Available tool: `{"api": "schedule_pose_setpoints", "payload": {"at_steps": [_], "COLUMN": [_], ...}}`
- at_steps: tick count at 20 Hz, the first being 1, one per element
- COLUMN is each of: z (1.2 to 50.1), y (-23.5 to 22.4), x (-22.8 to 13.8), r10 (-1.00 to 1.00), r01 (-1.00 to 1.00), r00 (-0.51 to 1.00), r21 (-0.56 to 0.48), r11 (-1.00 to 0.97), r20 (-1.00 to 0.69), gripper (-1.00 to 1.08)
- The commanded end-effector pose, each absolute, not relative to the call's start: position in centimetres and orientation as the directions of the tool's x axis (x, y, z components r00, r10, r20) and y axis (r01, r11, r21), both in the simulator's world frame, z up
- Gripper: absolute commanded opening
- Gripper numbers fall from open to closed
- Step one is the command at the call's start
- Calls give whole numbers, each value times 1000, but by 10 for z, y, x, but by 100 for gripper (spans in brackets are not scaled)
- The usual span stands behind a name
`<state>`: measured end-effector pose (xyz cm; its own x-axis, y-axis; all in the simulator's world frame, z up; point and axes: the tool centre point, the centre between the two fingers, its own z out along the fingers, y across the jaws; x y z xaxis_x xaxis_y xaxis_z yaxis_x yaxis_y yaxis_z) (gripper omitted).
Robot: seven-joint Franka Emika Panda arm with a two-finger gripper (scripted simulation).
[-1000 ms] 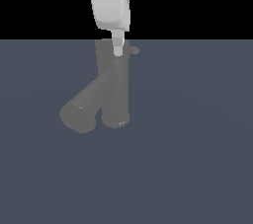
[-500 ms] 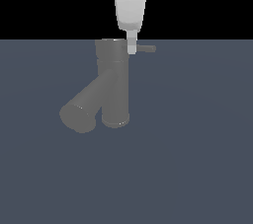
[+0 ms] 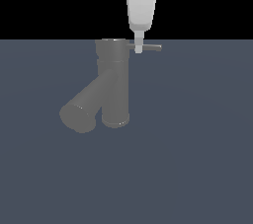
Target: Turn on the faucet by rotating a designated handle.
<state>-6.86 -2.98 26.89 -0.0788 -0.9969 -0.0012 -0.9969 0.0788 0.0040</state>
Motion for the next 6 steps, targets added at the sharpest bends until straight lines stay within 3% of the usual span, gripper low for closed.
{"api": "schedule_pose_setpoints", "payload": {"at_steps": [1, 6], "z": [269, 269], "y": [-64, -74], "x": [-64, -58], "r10": [-991, -991], "r01": [-991, -991], "r00": [-133, -137], "r21": [-1, 0], "r11": [133, 137], "r20": [1, 0], "gripper": [-100, -100]}}
